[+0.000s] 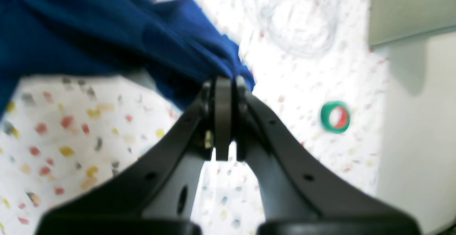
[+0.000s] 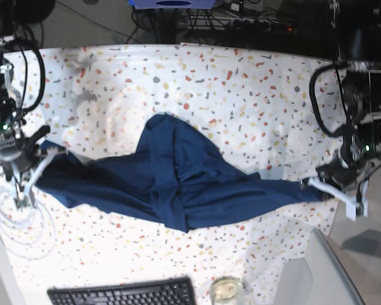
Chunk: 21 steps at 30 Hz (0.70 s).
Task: Layout the t-shirt on the table in an organized manner, then fold the t-shirt properly
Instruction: 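Lift the shirt with both grippers and stretch it wide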
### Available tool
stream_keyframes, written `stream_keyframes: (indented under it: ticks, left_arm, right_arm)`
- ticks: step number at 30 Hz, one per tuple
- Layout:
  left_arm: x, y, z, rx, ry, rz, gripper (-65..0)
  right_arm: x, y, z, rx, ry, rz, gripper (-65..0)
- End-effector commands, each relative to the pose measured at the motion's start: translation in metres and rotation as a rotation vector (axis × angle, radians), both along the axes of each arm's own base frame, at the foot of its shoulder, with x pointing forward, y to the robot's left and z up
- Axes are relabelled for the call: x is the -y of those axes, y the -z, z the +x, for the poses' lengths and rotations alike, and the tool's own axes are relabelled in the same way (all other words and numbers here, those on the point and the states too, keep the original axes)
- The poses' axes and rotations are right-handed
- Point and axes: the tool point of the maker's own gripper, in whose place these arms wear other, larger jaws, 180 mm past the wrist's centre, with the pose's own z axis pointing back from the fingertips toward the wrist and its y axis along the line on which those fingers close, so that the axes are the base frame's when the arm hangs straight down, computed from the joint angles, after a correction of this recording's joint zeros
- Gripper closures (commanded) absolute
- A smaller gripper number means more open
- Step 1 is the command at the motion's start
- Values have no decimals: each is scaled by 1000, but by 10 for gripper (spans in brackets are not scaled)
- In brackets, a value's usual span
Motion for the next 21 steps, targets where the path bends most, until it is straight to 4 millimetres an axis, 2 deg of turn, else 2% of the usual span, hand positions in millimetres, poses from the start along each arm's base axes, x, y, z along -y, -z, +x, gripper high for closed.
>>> stream_keyframes:
  ticks: [1, 4, 7, 12, 16, 21]
  left_arm:
    - [-11, -3, -5, 21, -2, 39, 0]
    - [-19, 16, -29, -8, -7, 96, 0]
    - [-48, 26, -59, -40, -78, 136, 0]
    - [-82, 31, -93, -64, -202, 139, 0]
    - [-86, 26, -95, -58, -206, 148, 0]
    - [-71, 1, -78, 18, -168, 149, 0]
  right_arm:
    - [7, 0, -2, 11, 4, -15, 0]
    - [5, 24, -21, -33, 8, 2, 0]
    - [22, 35, -40, -41, 84, 20, 0]
    - [45, 45, -44, -27, 163, 28, 0]
    - [44, 27, -25, 32, 156, 30, 0]
    - [39, -20, 16, 175, 130, 30, 0]
